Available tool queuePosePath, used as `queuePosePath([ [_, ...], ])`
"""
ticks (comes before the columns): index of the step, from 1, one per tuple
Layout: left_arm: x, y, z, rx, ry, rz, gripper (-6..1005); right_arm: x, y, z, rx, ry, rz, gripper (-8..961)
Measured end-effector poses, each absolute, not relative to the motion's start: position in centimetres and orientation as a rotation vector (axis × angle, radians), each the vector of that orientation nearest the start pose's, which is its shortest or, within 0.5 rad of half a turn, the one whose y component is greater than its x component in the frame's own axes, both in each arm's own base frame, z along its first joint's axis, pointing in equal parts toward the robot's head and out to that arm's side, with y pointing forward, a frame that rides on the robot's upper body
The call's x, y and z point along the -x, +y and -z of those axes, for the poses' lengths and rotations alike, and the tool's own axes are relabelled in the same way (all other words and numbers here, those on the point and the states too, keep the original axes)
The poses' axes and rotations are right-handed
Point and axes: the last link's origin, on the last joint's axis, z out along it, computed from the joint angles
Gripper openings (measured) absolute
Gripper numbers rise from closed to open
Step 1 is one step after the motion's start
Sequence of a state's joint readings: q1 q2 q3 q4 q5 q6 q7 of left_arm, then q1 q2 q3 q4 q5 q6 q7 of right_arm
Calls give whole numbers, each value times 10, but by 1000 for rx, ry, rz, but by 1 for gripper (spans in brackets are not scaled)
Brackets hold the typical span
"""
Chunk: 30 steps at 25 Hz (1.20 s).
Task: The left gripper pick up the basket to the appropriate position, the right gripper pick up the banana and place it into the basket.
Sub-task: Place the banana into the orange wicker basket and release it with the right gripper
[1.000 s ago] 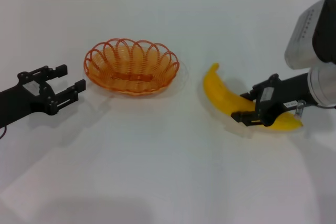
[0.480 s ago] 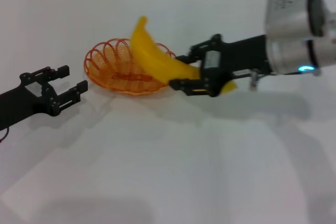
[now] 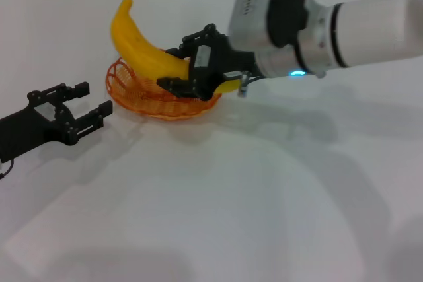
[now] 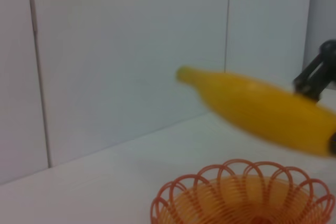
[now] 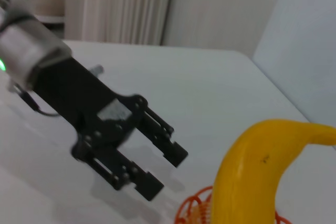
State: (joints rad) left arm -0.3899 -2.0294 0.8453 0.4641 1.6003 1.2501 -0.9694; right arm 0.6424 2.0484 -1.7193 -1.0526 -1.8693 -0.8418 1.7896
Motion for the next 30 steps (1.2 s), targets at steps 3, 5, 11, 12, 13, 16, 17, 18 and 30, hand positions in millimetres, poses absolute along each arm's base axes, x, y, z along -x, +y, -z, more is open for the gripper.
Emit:
queuePosePath([
  [3, 324, 322, 1, 2374, -508, 601, 615, -117, 387, 96, 2737, 14, -159, 563],
  [5, 324, 323, 1, 2376, -506, 602, 615, -117, 391, 105, 2709, 3, -140, 569],
  [11, 320, 325, 6, 2389, -509, 613, 615, -119, 393, 120, 2684, -42, -75, 586],
  [12, 320, 325, 6, 2389, -507, 613, 615, -119, 393, 121, 2687, -46, -69, 589],
  [13, 320, 325, 6, 2390, -503, 612, 615, -119, 393, 122, 2688, -49, -64, 592],
  [16, 319, 326, 6, 2391, -497, 611, 615, -120, 393, 122, 2689, -47, -59, 601],
  [17, 319, 326, 6, 2391, -497, 611, 615, -121, 393, 122, 2689, -47, -58, 603],
  [18, 319, 326, 6, 2391, -497, 611, 615, -121, 393, 122, 2689, -48, -57, 606],
  [30, 319, 326, 6, 2391, -497, 611, 615, -122, 393, 123, 2689, -46, -50, 641],
])
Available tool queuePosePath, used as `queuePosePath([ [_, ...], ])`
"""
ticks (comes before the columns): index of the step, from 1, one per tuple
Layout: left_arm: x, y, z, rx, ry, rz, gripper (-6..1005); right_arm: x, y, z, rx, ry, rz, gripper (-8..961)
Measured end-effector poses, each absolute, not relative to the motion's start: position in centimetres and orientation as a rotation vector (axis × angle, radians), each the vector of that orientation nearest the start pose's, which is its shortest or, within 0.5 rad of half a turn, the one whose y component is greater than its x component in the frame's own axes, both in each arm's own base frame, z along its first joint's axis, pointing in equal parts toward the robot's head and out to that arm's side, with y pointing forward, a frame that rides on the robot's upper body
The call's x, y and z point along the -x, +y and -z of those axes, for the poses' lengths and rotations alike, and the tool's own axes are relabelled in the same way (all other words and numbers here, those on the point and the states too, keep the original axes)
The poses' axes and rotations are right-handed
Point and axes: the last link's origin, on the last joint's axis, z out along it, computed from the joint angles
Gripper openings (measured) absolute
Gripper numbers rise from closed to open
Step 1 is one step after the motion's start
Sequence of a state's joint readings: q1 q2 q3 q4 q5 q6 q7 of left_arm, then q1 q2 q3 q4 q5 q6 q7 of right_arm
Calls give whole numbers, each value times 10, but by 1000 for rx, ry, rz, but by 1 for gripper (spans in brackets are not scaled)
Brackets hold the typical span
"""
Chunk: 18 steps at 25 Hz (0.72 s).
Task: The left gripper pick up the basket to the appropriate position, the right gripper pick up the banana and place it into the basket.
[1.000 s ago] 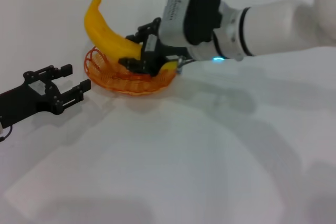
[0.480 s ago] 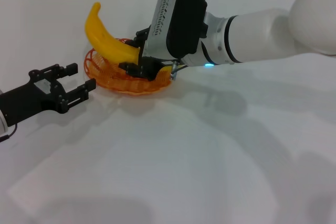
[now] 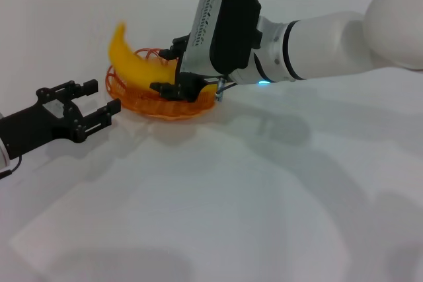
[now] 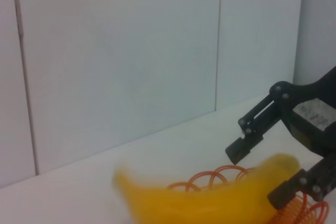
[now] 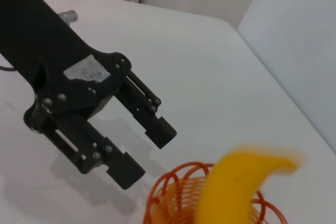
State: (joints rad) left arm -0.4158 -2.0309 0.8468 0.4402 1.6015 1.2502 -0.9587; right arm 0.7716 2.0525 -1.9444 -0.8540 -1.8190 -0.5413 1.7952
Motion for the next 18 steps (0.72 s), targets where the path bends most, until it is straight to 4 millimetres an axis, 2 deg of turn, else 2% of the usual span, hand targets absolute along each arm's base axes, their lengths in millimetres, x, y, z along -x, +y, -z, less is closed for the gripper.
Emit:
queuePosePath([
  [8, 322, 323, 6, 2388, -508, 607, 615, -121, 391, 117, 2671, -25, -99, 664],
  [11, 323, 322, 6, 2385, -512, 606, 615, -120, 379, 104, 2680, -3, -180, 721],
  [14, 325, 320, 5, 2380, -514, 605, 615, -122, 367, 83, 2703, 3, -268, 803],
  [18, 325, 320, 5, 2375, -511, 605, 615, -132, 354, 55, 2739, 20, -407, 801],
])
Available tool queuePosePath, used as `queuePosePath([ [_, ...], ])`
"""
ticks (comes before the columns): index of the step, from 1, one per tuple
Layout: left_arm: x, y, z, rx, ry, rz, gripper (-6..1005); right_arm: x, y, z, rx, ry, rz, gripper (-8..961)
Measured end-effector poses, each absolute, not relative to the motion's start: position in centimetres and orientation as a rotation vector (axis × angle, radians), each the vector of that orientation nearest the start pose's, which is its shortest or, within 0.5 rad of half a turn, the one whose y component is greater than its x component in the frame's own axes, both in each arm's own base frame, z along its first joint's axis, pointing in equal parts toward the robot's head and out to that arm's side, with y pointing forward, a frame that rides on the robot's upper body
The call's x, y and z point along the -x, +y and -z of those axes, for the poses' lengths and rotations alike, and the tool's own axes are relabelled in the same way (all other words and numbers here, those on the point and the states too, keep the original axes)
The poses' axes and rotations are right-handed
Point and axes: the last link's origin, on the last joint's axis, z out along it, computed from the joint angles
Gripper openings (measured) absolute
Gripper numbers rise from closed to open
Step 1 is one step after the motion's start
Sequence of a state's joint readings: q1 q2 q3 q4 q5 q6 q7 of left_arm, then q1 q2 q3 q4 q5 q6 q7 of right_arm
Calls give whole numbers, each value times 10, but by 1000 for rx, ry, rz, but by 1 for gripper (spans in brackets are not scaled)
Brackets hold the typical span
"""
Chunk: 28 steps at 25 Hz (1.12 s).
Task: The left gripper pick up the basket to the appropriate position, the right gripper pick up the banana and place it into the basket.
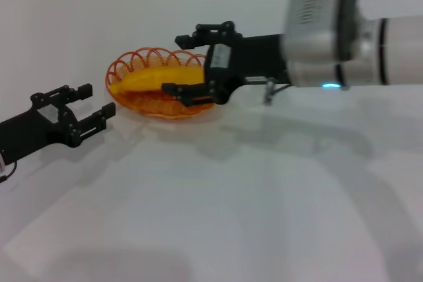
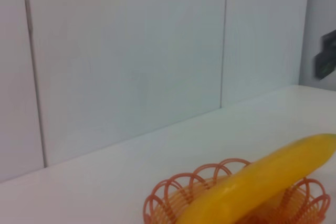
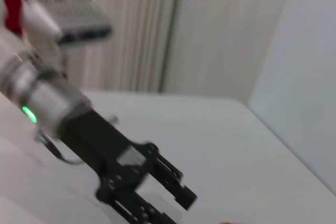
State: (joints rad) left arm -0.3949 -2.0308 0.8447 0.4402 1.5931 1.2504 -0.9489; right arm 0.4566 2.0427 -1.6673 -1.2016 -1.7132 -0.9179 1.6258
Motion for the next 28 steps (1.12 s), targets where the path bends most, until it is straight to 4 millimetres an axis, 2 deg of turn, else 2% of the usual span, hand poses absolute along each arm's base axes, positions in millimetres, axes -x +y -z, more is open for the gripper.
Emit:
queuePosePath([
  [2, 326, 320, 4, 2372, -511, 606, 615, -139, 350, 45, 2755, 38, -471, 800],
  [5, 326, 320, 4, 2369, -509, 606, 615, -162, 348, 34, 2757, 114, -539, 799],
  [14, 325, 320, 3, 2370, -503, 613, 615, -221, 348, 30, 2694, 290, -551, 796],
  [19, 326, 318, 2, 2349, -479, 618, 615, -244, 338, 28, 2689, 346, -590, 797],
  [28, 324, 317, 1, 2345, -469, 640, 615, -266, 329, 26, 2648, 389, -622, 796],
])
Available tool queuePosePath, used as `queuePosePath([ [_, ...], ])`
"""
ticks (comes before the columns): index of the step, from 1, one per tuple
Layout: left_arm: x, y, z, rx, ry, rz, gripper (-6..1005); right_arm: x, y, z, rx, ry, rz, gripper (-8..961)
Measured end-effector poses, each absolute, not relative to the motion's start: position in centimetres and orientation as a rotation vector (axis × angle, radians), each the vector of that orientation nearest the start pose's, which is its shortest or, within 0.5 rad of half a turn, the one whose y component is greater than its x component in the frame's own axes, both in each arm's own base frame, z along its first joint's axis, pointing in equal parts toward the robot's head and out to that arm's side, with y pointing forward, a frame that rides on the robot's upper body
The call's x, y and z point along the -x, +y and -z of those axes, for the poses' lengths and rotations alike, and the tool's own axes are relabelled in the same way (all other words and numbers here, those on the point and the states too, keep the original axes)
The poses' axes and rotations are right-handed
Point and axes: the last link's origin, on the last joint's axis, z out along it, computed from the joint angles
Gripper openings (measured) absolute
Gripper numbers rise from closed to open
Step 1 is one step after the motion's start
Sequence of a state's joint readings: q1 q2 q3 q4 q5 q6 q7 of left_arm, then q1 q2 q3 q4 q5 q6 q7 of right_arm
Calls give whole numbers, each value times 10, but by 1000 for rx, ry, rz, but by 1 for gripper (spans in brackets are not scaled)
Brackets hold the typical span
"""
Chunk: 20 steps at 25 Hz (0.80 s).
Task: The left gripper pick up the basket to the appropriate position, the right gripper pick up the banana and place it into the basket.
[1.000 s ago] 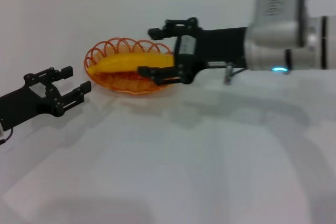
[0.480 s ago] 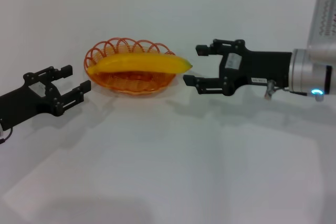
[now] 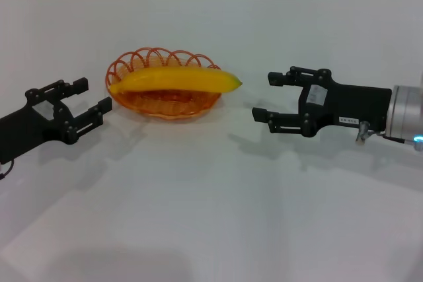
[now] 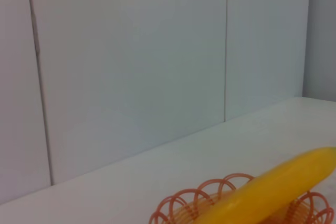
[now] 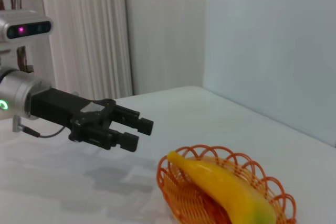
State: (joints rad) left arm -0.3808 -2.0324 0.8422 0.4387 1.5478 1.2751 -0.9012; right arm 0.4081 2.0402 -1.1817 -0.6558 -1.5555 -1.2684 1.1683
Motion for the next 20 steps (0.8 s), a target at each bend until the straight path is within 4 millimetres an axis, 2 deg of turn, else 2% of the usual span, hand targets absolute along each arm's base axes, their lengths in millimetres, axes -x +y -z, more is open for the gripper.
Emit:
queuePosePath([
  [20, 323, 317, 5, 2350, -467, 643, 615, -271, 326, 27, 2638, 409, -626, 797],
])
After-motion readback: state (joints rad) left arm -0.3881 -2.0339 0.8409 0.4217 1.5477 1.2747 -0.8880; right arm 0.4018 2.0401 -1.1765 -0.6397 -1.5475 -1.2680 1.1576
